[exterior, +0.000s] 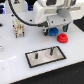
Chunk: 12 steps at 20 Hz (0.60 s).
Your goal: Insert the blue gear onto the right peg, followed by the red gear
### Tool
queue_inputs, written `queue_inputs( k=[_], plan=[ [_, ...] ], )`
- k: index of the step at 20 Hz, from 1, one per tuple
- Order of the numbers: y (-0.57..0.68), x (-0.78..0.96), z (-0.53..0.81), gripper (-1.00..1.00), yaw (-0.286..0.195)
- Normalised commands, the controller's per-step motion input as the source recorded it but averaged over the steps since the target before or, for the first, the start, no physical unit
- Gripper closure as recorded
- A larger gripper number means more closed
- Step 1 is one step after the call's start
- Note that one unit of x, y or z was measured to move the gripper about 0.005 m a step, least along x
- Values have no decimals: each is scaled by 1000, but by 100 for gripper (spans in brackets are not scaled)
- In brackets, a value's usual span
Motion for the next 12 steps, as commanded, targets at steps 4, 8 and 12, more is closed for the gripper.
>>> queue_inputs(
  k=[4,8,12],
  plan=[
    [-19,-242,-62,100,0],
    [1,-72,22,100,0],
    [1,59,158,100,0]
  ],
)
